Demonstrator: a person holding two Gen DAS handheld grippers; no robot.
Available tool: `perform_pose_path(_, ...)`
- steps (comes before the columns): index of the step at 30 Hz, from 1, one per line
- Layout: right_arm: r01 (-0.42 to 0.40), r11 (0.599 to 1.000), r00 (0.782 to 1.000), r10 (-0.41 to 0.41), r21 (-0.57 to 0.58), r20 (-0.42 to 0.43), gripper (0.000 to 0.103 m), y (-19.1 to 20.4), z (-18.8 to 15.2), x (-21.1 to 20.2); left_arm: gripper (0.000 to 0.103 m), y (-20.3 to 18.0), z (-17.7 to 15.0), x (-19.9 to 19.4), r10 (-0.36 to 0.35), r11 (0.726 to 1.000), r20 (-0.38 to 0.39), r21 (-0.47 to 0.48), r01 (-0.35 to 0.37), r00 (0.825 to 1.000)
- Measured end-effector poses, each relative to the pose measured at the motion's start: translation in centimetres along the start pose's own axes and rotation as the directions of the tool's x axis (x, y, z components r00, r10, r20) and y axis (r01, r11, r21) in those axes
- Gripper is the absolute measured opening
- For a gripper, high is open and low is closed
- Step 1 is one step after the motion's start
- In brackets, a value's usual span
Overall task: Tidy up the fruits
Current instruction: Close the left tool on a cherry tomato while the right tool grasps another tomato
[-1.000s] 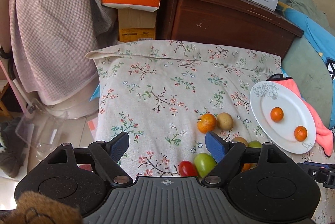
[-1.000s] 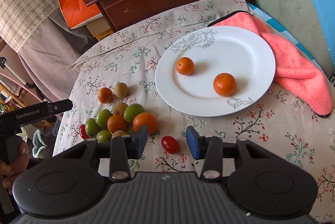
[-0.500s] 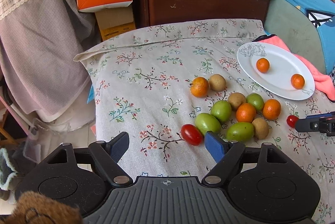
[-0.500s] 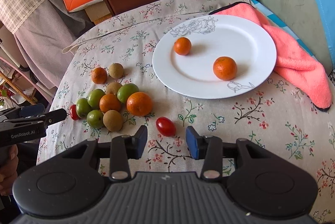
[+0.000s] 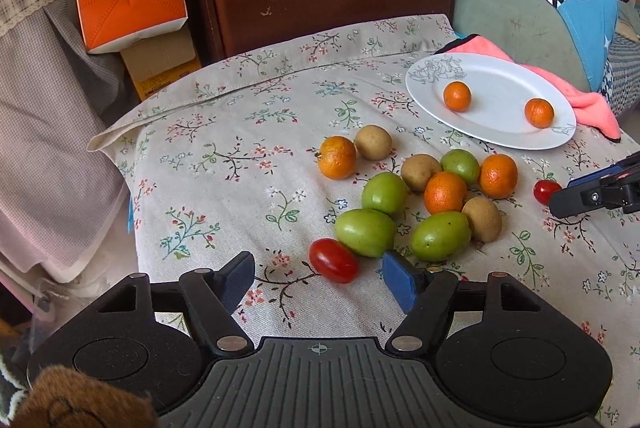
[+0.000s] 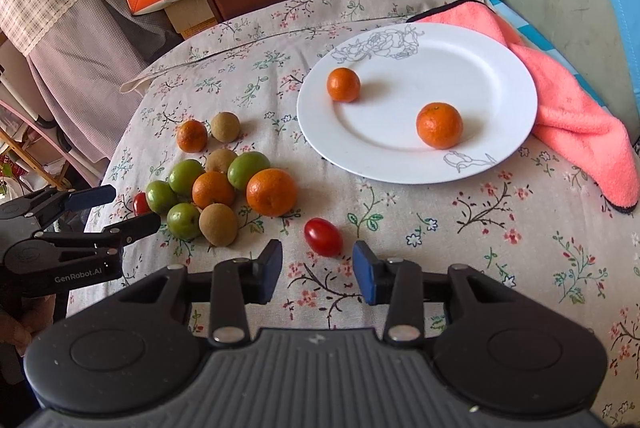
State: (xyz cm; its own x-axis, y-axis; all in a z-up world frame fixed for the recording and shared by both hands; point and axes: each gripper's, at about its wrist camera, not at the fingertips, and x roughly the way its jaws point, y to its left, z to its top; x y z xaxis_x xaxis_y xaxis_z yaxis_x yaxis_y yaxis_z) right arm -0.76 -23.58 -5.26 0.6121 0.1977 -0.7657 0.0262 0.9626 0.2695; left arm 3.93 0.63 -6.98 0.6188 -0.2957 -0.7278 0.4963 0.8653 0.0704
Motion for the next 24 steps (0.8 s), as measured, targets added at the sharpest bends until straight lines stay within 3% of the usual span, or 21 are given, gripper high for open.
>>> perform_pose_path(4, -0.001, 1.0, 1.0, 0.001, 0.003, 0.002, 0.039, 0.0, 0.08, -0.01, 0.042, -0.19, -0.04, -0.02, -0.067, 0.998, 0.007, 0.004, 0.067, 0.998)
perform_pose_path(10, 0.0, 1.0, 1.0, 0.0, 0.008, 0.004, 0.039, -0.03, 0.13, -0.08, 0.037, -0.29, -0.12, -0.34, -0.101, 0.995, 0.006, 0.003, 0.101, 0.995)
perform_pose_path(19, -0.003, 1.0, 1.0, 0.003, 0.011, -0.013, 0.035, -0.14, 0.08, 0.2, 0.036, -0.35, -0.01, -0.25, -0.054, 0.999, 0.005, 0.007, 0.054, 0.999)
perform_pose_path(22, 0.0, 1.0, 1.0, 0.0, 0.011, -0.018, 0.033, -0.22, -0.01, 0.28, 0.025, -0.29, -0.02, -0.37, -0.065, 0.998, 0.004, -0.007, 0.065, 0.998)
perform_pose_path(24, -0.001, 1.0, 1.0, 0.001, 0.01, -0.02, 0.031, -0.2, -0.05, 0.32, 0.024, -0.35, -0.05, -0.52, -0.058, 0.998, 0.003, -0.008, 0.058, 0.998)
